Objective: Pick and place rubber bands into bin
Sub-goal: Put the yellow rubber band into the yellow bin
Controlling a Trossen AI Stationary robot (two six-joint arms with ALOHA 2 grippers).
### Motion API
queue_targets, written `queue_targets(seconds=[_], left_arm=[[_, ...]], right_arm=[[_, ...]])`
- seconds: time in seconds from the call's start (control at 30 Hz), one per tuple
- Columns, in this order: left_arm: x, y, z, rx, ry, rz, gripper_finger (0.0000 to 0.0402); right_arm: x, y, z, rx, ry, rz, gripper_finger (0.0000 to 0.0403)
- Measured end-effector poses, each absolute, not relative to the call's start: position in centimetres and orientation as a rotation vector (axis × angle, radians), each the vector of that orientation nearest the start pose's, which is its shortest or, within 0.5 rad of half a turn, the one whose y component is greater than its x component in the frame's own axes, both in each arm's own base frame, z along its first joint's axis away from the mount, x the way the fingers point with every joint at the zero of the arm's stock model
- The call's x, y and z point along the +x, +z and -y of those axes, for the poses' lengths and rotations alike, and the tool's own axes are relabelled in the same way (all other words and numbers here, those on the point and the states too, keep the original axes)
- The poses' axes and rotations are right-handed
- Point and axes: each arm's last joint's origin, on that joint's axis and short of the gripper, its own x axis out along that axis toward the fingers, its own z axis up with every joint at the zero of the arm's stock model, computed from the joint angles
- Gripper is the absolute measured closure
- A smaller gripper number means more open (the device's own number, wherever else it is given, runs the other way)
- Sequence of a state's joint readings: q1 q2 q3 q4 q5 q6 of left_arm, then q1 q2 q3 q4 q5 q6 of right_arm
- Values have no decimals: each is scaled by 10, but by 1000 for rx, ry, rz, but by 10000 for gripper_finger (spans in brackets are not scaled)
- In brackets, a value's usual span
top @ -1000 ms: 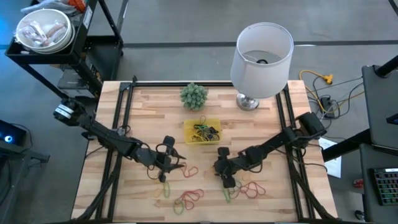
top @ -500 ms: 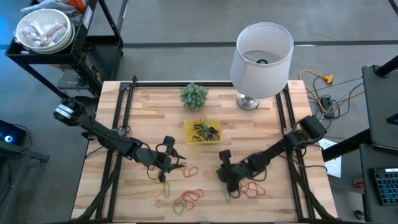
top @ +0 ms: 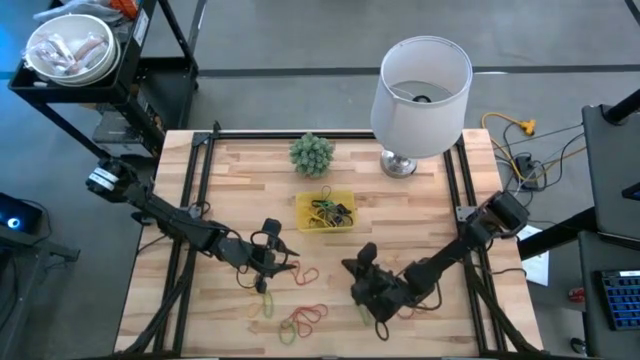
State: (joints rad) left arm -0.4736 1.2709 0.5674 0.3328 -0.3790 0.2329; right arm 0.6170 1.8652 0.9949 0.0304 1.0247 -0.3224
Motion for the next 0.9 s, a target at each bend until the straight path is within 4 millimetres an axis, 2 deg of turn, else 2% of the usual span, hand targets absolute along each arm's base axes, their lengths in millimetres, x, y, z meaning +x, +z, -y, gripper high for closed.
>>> queue_targets(seconds=[0.2, 0.53, 0.63, 0.9], left_arm=[[233, 209, 107, 383, -133, -325, 274], [232, 208, 107, 385, -134, -331, 274], [232, 207, 107, 386, -135, -336, 274], [231, 204, 106, 380, -134, -348, 274]], right_arm=[[326, 158, -160, -1021, -398, -687, 395], [367, 188, -102, -1076, -544, -770, 395], [374, 198, -90, -1073, -575, -777, 395], [376, 213, -62, -1029, -587, -781, 395]])
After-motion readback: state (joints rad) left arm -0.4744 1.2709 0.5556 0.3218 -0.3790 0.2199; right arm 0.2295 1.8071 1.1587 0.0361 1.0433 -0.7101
